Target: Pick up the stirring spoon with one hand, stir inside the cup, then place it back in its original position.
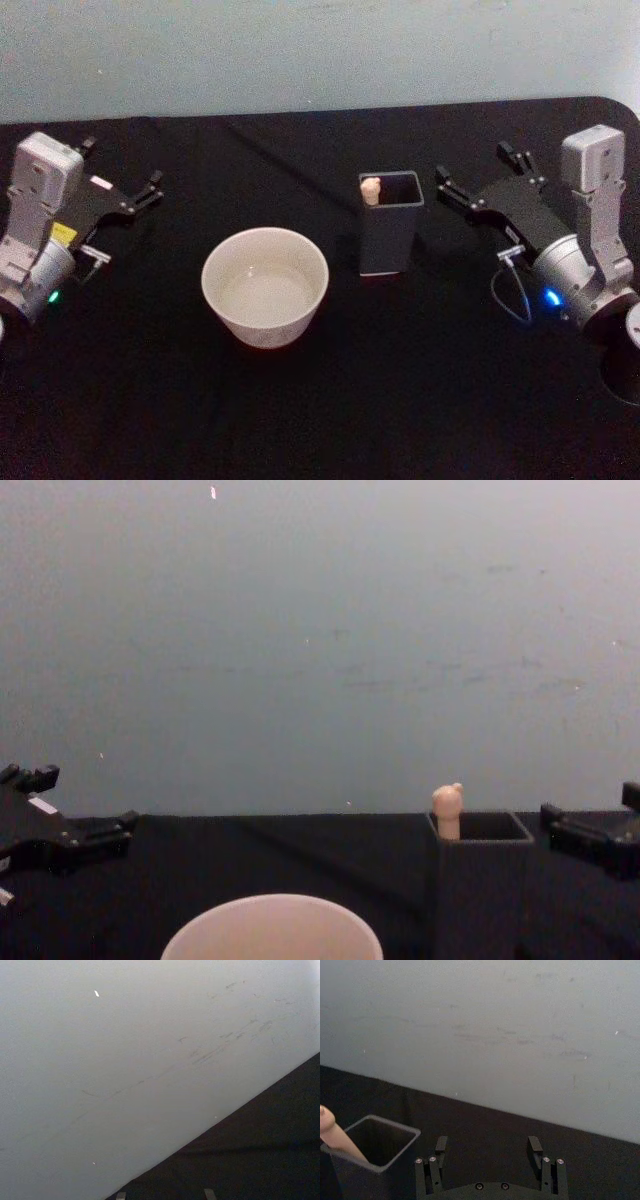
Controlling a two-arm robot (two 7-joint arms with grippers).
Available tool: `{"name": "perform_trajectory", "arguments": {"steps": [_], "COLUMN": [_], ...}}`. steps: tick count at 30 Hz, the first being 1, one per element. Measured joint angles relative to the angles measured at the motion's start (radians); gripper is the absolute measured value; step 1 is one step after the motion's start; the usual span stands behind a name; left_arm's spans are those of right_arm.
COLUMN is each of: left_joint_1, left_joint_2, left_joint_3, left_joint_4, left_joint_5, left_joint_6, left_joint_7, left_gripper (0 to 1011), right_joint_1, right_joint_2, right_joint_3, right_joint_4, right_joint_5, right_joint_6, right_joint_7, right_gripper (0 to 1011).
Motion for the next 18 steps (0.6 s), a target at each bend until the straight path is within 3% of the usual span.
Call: {"name": "perform_trajectory", "arguments": {"steps": [18], "left_joint_1": [0.0], "left_joint_2": [0.0], "left_joint_3": [0.0], "left_joint_4": [0.0], "left_joint_5": [0.0], "left_joint_6": [0.0], "left_joint_7": [0.0], "left_gripper": [1001], "right_joint_1": [0.006], "right_joint_2": [-0.012], "right_joint_3": [0.001], "right_joint_4": [0.023], "right_joint_5": [-0.015], "right_joint_6": [0.014], "right_joint_7": [0.009], "right_gripper": [1002]}}
